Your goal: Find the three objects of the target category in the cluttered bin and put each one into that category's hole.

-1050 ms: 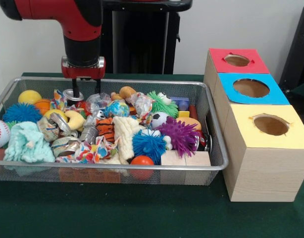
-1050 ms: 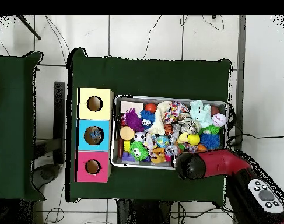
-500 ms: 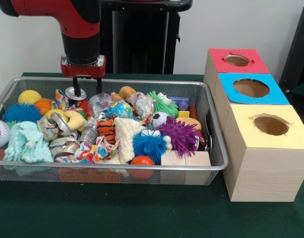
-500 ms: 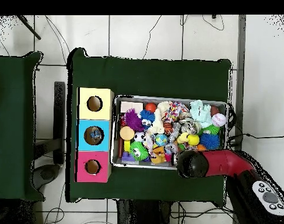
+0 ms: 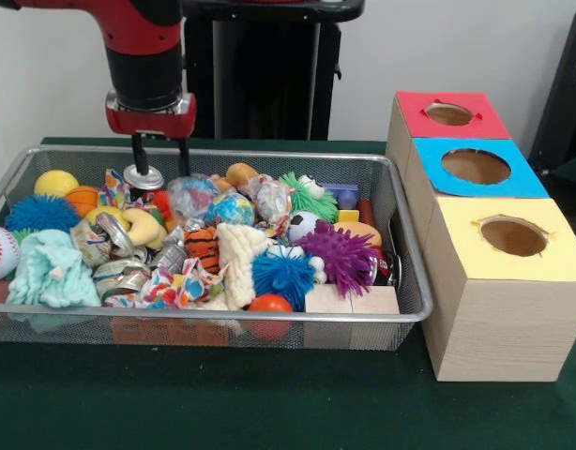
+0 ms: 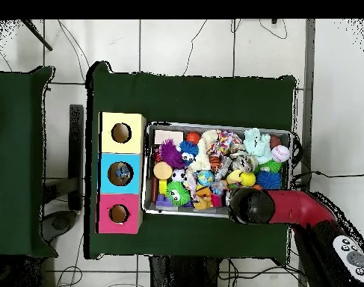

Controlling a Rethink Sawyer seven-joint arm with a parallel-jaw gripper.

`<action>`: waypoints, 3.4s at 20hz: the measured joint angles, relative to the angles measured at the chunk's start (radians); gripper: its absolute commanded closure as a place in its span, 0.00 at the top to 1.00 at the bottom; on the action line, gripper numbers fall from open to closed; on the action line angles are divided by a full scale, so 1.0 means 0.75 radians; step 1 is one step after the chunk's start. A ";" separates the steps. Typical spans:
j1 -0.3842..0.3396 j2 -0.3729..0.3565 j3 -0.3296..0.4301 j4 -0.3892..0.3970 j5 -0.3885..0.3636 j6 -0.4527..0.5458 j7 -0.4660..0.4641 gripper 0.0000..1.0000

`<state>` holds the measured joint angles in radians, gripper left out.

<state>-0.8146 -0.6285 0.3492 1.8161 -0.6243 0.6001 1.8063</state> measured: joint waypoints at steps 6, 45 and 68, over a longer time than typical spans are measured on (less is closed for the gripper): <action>0.001 -0.010 0.000 -0.002 0.034 0.000 0.000 1.00; 0.178 0.065 0.000 -0.065 0.087 0.001 0.000 1.00; 0.178 0.094 0.000 -0.096 0.129 0.001 0.000 0.00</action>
<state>-0.6812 -0.5581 0.3495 1.7443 -0.5279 0.6005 1.8063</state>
